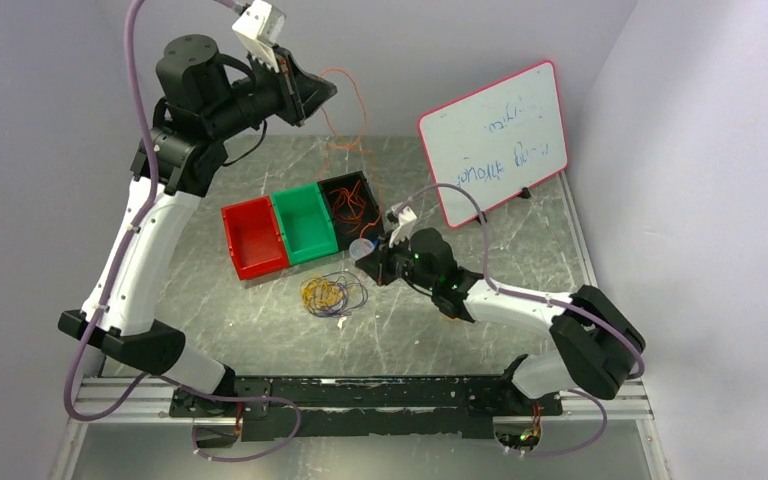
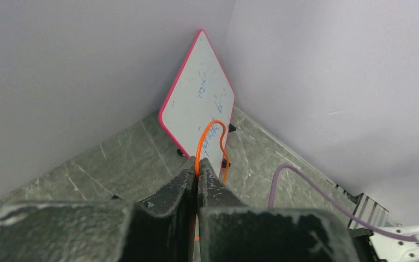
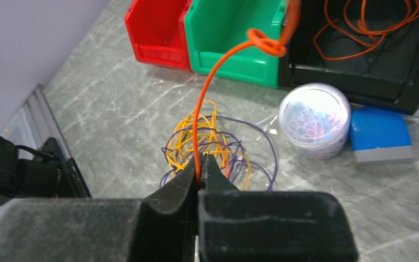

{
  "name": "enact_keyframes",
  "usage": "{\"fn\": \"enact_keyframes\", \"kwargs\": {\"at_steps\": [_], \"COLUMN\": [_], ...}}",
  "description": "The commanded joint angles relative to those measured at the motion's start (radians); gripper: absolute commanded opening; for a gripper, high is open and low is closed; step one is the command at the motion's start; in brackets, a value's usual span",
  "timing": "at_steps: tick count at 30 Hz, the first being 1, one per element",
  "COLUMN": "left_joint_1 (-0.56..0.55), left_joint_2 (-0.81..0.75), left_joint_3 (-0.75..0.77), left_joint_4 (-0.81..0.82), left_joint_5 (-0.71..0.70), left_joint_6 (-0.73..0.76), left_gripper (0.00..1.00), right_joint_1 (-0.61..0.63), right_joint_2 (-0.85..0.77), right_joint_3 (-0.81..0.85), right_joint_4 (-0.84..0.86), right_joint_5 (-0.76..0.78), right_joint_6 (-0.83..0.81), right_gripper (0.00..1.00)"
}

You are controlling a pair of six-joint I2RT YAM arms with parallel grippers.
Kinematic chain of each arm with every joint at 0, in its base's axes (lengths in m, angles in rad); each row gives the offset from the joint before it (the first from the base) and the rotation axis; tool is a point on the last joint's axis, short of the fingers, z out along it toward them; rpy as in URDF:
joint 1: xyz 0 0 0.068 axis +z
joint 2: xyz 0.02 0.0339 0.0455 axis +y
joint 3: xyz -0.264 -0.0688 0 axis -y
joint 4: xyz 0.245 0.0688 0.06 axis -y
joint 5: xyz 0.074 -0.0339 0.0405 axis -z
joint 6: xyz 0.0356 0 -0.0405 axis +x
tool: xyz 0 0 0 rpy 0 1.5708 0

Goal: Untangle the cables

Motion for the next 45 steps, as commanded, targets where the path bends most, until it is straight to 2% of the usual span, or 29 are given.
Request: {"fn": "enact_keyframes", "kwargs": {"at_steps": [1,7,12,16,20,25,28,36,45], "left_joint_1": [0.008,0.008,0.009,0.009,0.01,0.016,0.021,0.037,0.049], "left_joint_2": [-0.046,-0.098,-0.13,-0.139,-0.103,-0.049,-0.017,0.069,0.191], "left_joint_3": [-0.096,-0.248,-0.344,-0.417,-0.44,-0.47,-0.476,-0.498,-0.494], "left_joint_4": [0.053,0.099,0.117,0.133,0.125,0.133,0.136,0.22,0.342], "left_joint_5": [-0.034,-0.056,-0.082,-0.072,-0.013,0.036,0.047,0.101,0.142], "left_joint_6": [0.013,0.001,-0.006,0.001,0.019,0.041,0.056,0.047,0.043], "left_gripper": [0.07,0.07,0.07,0.07,0.07,0.07,0.07,0.07,0.07], "right_joint_1": [0.004,0.003,0.003,-0.001,-0.085,-0.162,-0.177,-0.205,-0.204], "right_joint_2": [-0.041,-0.045,-0.075,-0.152,-0.189,-0.151,-0.132,-0.145,-0.162], "right_joint_3": [0.103,0.179,0.144,0.15,0.21,0.323,0.381,0.442,0.434], "right_joint_4": [-0.419,-0.613,-0.586,-0.593,-0.593,-0.618,-0.652,-0.705,-0.699], "right_joint_5": [0.018,-0.054,-0.036,0.066,0.018,-0.055,-0.077,-0.015,-0.001], "right_joint_6": [-0.134,-0.192,-0.155,-0.111,-0.048,-0.034,-0.073,-0.12,-0.113], "right_gripper": [0.0,0.0,0.0,0.0,0.0,0.0,0.0,0.0,0.0]}}
